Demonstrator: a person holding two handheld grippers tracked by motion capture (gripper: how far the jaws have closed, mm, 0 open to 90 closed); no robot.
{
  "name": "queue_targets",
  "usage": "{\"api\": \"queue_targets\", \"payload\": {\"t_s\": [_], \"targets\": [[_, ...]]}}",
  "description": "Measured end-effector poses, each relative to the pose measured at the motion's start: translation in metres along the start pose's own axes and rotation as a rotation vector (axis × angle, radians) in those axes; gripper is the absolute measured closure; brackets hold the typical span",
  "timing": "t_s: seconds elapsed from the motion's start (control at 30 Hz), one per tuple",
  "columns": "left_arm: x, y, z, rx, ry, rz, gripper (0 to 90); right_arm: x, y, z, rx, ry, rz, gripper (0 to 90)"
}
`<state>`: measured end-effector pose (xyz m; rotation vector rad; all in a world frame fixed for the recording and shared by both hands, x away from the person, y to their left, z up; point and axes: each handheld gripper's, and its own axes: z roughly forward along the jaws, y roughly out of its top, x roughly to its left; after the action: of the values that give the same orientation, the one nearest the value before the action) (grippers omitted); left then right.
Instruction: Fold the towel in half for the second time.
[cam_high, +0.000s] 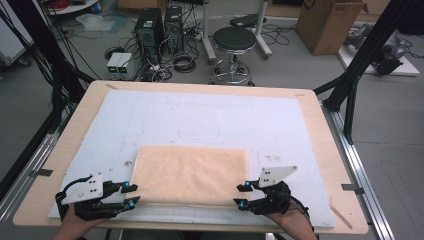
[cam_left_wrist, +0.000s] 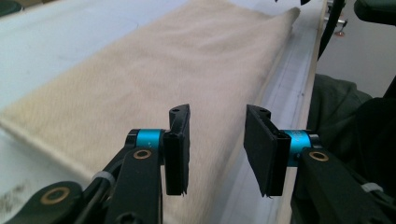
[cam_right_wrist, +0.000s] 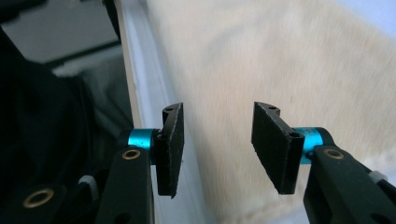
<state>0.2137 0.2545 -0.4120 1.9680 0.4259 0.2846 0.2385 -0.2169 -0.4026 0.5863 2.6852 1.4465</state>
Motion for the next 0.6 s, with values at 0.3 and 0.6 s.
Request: {"api": "queue_targets", "payload": {"t_s": [0.3, 0.6], "targets": [[0.0, 0.004, 0.043, 0.116, -0.008, -0.002, 78.6, 0.0, 0.012, 0.051, 0.085, 0.018, -0.02, 72.2], [-0.001, -0.01, 0.043, 0.179, -0.017, -0.003, 78.4, 0.0, 0.0, 0.054, 0.119, 0.025, -0.058, 71.5]]}}
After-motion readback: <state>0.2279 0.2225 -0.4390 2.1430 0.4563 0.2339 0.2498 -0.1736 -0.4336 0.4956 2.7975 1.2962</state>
